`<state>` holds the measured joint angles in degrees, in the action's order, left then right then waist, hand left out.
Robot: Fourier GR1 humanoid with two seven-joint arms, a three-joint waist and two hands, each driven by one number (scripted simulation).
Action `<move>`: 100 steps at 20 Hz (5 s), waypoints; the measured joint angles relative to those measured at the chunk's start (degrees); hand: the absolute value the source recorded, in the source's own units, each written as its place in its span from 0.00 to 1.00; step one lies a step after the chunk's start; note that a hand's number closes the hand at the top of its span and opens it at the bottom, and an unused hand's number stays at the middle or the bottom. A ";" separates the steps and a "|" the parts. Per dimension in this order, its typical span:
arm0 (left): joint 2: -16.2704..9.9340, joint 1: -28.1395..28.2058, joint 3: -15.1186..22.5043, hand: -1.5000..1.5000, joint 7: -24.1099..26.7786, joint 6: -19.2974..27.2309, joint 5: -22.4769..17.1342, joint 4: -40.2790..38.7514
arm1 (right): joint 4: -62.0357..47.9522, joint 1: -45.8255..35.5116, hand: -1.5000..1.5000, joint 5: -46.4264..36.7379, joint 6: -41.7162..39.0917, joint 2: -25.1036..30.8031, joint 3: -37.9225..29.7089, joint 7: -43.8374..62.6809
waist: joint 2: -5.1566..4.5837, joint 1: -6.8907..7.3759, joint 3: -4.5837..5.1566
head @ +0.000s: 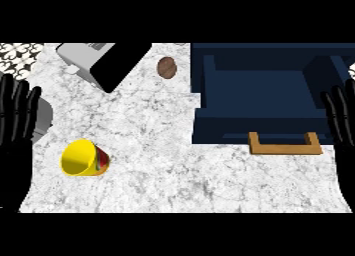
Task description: Pick up the cup, place it into the drawer and close the drawer
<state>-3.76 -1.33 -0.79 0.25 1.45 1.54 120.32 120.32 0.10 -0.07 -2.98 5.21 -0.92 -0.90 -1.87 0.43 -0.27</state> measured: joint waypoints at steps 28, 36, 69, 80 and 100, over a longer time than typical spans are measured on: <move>1.17 3.86 -2.00 0.00 -2.73 -7.96 -14.65 -3.68 | -3.09 -4.66 0.00 5.97 -2.06 -1.66 0.59 7.69 | 1.89 -0.40 0.27; 0.66 5.05 -3.68 0.00 -2.62 -8.65 -14.95 -5.65 | -2.97 -5.24 0.00 6.40 -2.22 -1.24 -0.81 7.71 | 1.89 -0.36 0.28; -4.06 5.33 -13.41 0.00 25.08 -17.28 -9.23 -45.78 | -0.83 -4.95 0.00 8.46 -3.53 -0.67 -1.73 9.79 | 1.87 -0.47 0.30; -5.25 -1.82 -14.79 0.00 34.26 -15.97 -7.70 -62.11 | -2.48 -6.01 0.00 7.91 -3.81 -0.75 -1.70 9.34 | 1.85 -0.52 0.29; -7.54 -10.95 -14.42 0.00 45.76 -18.18 -7.41 -82.78 | -0.27 -5.92 0.00 8.08 -3.48 -1.10 -1.18 11.45 | 1.87 -0.56 0.30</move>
<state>-11.30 -12.28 -15.20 46.01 -16.73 -5.87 37.54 120.05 -5.82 8.01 -6.46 4.10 -2.11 10.55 0.00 -0.13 0.02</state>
